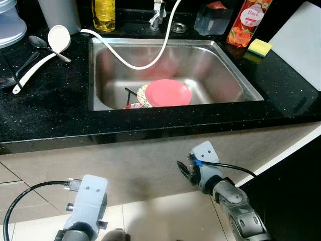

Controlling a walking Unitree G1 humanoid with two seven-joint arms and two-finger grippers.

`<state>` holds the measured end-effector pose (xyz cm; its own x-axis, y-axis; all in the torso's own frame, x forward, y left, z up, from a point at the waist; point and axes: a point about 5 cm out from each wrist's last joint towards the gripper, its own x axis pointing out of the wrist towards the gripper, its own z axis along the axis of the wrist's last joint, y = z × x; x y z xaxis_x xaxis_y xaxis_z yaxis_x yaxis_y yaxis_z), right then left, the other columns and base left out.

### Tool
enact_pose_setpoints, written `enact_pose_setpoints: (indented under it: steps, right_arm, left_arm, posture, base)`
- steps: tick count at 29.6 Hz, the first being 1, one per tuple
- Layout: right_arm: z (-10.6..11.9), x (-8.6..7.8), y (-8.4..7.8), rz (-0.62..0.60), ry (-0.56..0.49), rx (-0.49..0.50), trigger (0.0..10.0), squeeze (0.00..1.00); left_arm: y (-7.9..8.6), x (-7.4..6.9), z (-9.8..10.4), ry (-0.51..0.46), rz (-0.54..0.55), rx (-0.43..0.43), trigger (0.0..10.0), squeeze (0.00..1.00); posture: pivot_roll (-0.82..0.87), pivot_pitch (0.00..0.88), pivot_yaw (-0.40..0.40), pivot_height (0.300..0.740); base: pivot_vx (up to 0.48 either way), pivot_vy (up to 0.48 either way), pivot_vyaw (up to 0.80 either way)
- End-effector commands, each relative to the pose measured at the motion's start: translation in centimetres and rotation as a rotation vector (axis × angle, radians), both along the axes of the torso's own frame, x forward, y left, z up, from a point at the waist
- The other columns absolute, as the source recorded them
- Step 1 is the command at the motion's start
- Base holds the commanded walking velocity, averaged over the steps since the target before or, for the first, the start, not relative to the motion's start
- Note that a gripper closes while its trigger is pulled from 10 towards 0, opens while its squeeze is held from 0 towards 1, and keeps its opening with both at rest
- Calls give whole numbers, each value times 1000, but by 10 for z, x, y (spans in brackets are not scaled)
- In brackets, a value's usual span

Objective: Kitchen organization

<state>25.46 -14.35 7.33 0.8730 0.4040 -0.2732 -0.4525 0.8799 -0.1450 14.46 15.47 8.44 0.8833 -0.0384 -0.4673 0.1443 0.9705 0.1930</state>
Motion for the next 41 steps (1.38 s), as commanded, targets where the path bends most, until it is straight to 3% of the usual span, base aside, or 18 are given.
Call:
enact_pose_setpoints:
  steps: [1,31,41]
  right_arm:
    - [-3,-1,-4,-10,15,-4,10000,0]
    - [-6,-5,-4,-12,29,1,10000,0]
    - [-17,0,-3,-52,172,56,10000,0]
  left_arm:
    - [0,-3,-5,28,3,6,10000,0]
    - [1,-5,-8,42,-2,10,10000,0]
    - [3,-5,-11,47,0,12,10000,0]
  posture:
    - [229,70,-111,740]
    - [224,62,-97,740]
    - [228,49,-94,740]
  base:
    - [0,0,0]
    - [0,0,0]
    - [0,0,0]
